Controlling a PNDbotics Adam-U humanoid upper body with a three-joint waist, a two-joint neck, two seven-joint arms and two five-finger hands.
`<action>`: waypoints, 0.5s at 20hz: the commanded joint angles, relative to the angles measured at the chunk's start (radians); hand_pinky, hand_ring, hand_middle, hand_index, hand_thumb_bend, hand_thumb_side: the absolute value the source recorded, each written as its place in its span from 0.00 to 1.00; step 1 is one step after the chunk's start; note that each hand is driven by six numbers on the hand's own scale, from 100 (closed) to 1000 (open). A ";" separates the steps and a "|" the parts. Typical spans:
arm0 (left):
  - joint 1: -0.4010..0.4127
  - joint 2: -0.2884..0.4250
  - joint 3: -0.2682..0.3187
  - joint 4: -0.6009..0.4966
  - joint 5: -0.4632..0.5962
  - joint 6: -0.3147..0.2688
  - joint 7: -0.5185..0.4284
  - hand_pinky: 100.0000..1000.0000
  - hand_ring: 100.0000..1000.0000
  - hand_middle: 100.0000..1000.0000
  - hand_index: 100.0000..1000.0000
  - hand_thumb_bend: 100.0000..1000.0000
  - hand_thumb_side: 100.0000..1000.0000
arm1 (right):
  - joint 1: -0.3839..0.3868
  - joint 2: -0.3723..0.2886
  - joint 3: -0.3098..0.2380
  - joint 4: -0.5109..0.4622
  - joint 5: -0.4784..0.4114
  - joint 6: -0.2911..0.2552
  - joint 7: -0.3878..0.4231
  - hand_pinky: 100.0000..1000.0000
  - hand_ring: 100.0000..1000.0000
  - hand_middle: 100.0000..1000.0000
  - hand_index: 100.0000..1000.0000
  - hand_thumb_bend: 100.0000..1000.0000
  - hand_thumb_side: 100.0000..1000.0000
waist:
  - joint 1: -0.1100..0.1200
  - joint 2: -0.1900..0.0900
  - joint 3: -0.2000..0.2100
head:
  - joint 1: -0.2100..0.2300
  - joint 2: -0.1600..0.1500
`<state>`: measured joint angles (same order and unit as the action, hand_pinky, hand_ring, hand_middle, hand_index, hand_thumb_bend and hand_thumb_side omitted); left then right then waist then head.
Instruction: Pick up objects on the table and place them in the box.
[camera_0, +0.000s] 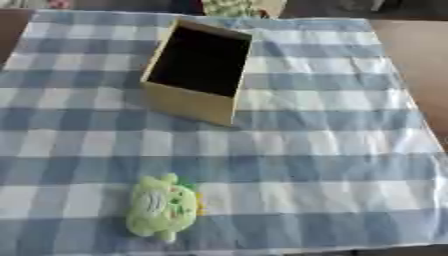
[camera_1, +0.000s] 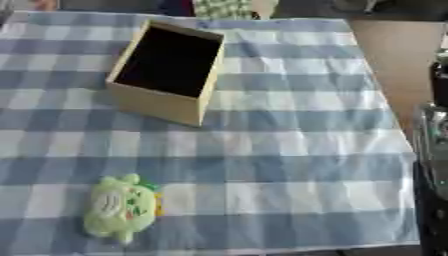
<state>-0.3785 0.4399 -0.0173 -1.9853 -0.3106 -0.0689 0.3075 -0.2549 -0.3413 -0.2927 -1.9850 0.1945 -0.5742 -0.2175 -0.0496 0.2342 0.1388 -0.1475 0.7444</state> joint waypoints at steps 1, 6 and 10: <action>-0.016 0.049 -0.017 -0.015 -0.012 0.008 -0.025 0.33 0.49 0.62 0.76 0.00 0.84 | -0.004 -0.031 -0.004 -0.015 -0.001 0.002 0.001 0.76 0.57 0.54 0.75 0.00 0.73 | 0.008 -0.020 -0.002 | 0.000 0.004; -0.027 0.150 -0.082 -0.015 -0.044 0.065 -0.105 0.33 0.49 0.63 0.78 0.00 0.85 | 0.001 -0.038 -0.001 -0.015 -0.002 0.005 0.006 0.76 0.57 0.54 0.75 0.00 0.73 | 0.023 -0.030 -0.001 | -0.012 0.013; -0.022 0.246 -0.135 -0.015 -0.050 0.096 -0.157 0.34 0.49 0.64 0.79 0.00 0.86 | 0.007 -0.045 0.001 -0.015 -0.002 0.008 0.010 0.76 0.57 0.54 0.75 0.00 0.73 | 0.035 -0.039 -0.001 | -0.020 0.023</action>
<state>-0.3899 0.6300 -0.1435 -1.9853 -0.3561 0.0198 0.1675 -0.2448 -0.3531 -0.2889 -1.9850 0.1945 -0.5670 -0.2098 -0.0164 0.2119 0.1375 -0.1634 0.7563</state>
